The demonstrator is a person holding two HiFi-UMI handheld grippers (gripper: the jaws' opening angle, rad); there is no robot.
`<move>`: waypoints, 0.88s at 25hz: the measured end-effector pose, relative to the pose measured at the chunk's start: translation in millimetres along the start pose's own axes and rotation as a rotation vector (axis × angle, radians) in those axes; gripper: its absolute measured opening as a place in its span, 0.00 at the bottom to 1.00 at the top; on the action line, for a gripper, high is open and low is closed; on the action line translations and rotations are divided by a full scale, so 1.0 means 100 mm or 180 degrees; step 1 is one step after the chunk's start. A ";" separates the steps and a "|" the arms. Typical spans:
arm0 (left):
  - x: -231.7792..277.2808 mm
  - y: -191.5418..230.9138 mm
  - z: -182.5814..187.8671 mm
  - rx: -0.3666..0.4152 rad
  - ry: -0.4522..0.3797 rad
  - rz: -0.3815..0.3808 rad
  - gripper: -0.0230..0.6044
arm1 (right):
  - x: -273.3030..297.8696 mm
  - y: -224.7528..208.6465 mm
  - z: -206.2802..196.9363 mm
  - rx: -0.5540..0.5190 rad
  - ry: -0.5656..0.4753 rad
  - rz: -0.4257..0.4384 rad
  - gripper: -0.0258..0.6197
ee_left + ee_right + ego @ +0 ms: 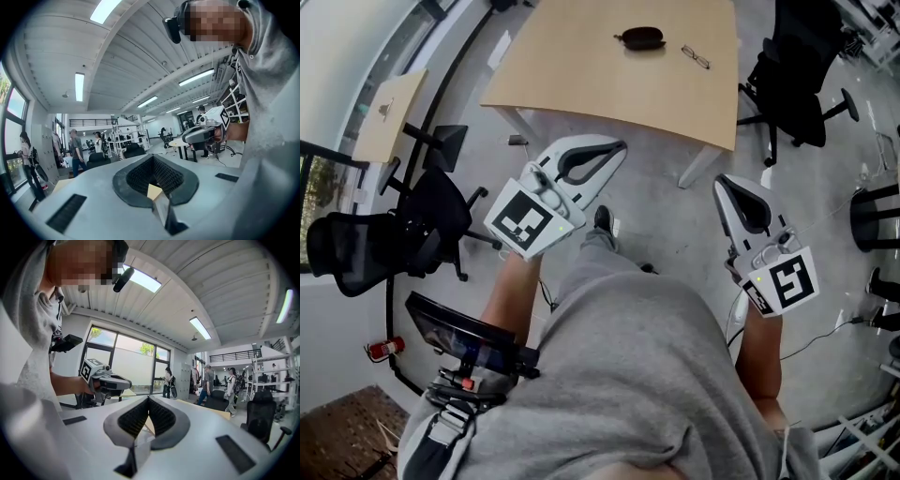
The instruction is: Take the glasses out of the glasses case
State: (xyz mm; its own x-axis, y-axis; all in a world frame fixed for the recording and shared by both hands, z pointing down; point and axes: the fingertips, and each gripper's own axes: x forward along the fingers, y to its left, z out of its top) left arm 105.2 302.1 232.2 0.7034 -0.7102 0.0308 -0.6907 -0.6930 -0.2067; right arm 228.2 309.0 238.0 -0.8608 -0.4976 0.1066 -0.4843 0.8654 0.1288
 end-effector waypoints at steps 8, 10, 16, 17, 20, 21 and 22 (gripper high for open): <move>0.06 0.03 -0.03 0.0010 0.0040 0.0026 0.04 | 0.01 -0.06 -0.08 0.0001 0.0040 0.0056 0.05; 0.10 0.03 -0.04 0.0018 0.0099 0.0034 0.04 | -0.01 -0.11 -0.08 0.0017 0.0046 0.0073 0.05; 0.24 -0.01 -0.05 0.0035 0.0092 -0.0012 0.04 | -0.09 -0.19 -0.11 0.0042 0.0076 0.0035 0.05; 0.23 0.00 -0.06 0.0039 0.0077 -0.0015 0.04 | -0.09 -0.19 -0.12 0.0046 0.0078 0.0035 0.05; 0.25 -0.01 -0.10 0.0026 0.0083 -0.0015 0.04 | -0.09 -0.20 -0.17 0.0058 0.0090 0.0036 0.05; 0.25 -0.01 -0.10 0.0022 0.0083 -0.0015 0.04 | -0.09 -0.20 -0.18 0.0060 0.0095 0.0034 0.05; 0.26 -0.01 -0.10 0.0020 0.0078 -0.0013 0.04 | -0.09 -0.21 -0.18 0.0063 0.0098 0.0034 0.05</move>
State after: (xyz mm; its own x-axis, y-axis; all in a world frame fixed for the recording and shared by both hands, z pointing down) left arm 122.3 282.7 243.0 0.7018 -0.7103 0.0555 -0.6867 -0.6951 -0.2127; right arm 249.3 294.1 252.2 -0.8609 -0.4896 0.1381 -0.4783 0.8715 0.1080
